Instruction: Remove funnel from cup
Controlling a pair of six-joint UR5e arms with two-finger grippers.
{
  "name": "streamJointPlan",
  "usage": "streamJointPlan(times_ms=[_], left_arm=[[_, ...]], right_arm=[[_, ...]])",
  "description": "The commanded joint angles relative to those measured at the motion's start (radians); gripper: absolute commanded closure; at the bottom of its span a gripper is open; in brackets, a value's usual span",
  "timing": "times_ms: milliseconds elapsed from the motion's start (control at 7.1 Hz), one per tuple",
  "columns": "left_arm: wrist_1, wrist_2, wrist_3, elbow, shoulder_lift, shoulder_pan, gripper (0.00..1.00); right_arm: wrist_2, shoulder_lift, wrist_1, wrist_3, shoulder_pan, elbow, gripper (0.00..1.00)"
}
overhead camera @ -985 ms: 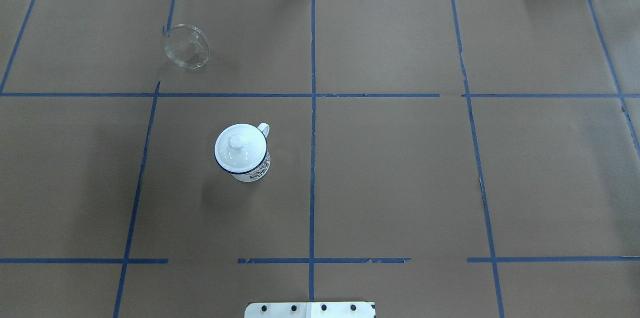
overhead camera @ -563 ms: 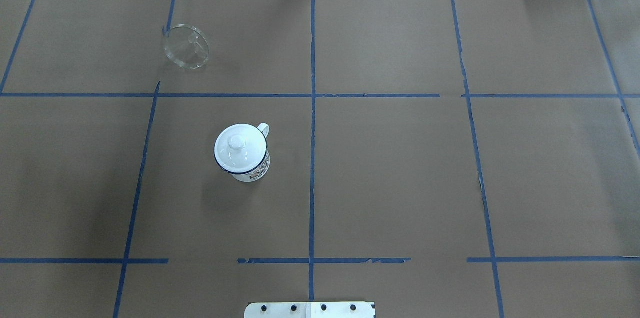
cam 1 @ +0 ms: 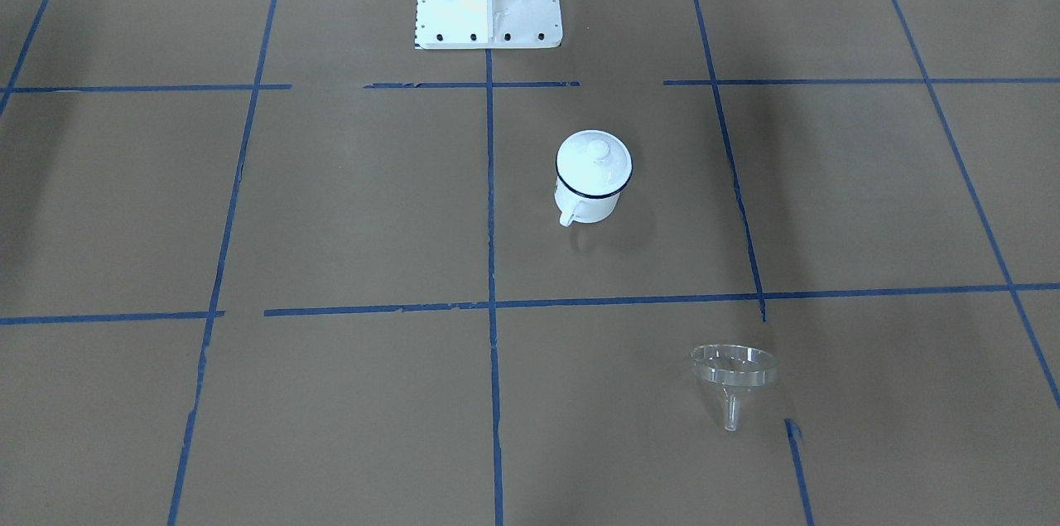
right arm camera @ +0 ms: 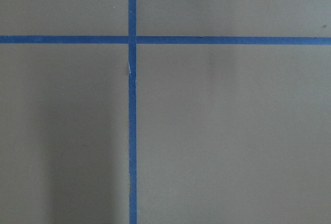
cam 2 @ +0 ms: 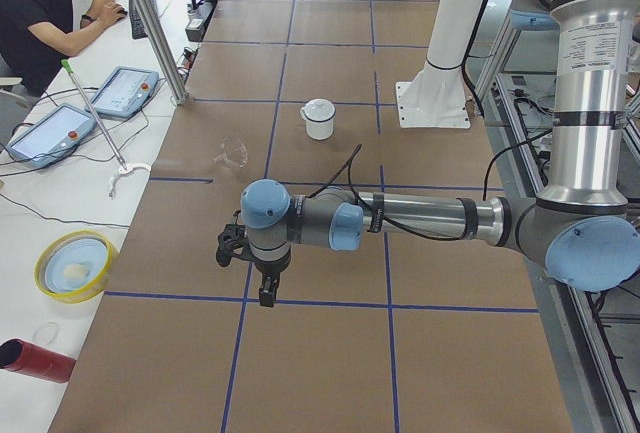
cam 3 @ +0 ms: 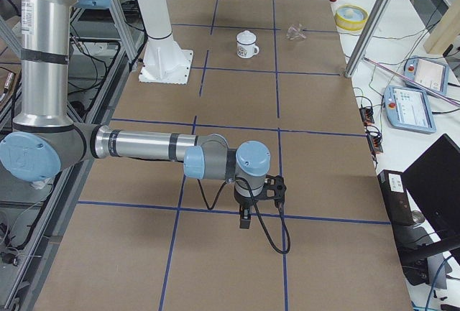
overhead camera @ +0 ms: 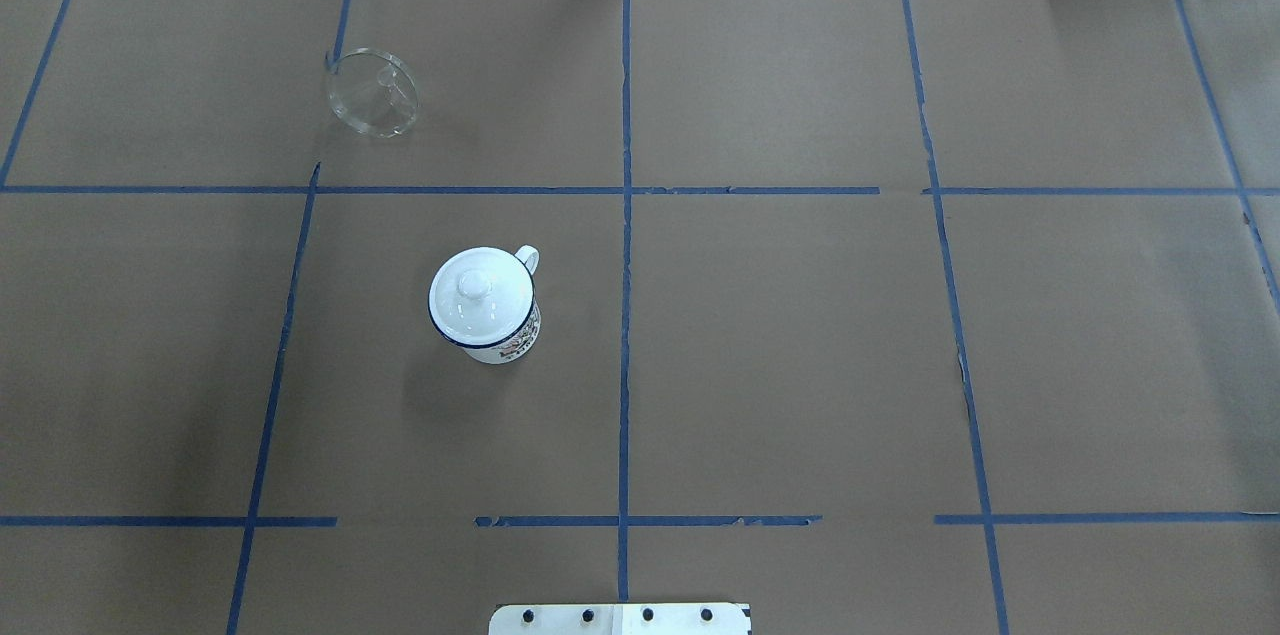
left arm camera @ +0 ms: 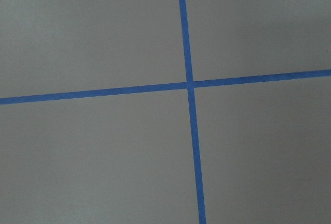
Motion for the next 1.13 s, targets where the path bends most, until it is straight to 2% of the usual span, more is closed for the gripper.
streamJointPlan(times_ms=[0,985], left_arm=[[0.106,0.0,0.079,-0.026,0.008,-0.026,0.0],[0.119,0.0,0.103,-0.023,0.032,-0.03,0.0]], right_arm=[[0.0,0.0,0.0,0.0,0.0,0.001,0.0],[0.0,0.0,0.0,0.0,0.0,0.001,0.0]])
